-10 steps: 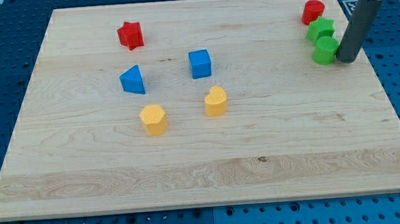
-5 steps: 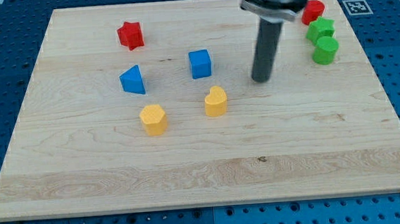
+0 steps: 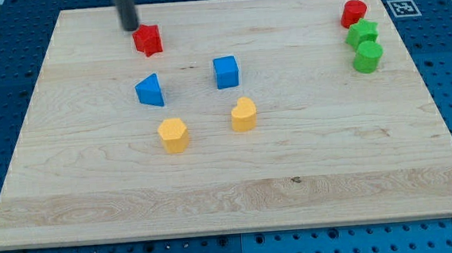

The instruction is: Move red star closer to the blue cube

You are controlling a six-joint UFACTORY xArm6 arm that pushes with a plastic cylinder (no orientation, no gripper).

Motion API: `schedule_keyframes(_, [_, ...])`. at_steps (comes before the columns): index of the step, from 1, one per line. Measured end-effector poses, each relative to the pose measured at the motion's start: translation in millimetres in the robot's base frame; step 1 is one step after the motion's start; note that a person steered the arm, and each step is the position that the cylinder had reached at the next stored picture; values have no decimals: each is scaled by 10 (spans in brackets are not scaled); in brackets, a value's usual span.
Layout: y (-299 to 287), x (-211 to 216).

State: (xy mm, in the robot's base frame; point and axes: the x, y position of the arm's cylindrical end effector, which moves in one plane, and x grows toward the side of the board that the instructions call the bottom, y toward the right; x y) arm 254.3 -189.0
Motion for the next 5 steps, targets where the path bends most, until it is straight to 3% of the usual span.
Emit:
schedule_keyframes(2, [330,374])
schedule_keyframes(5, [1051,556])
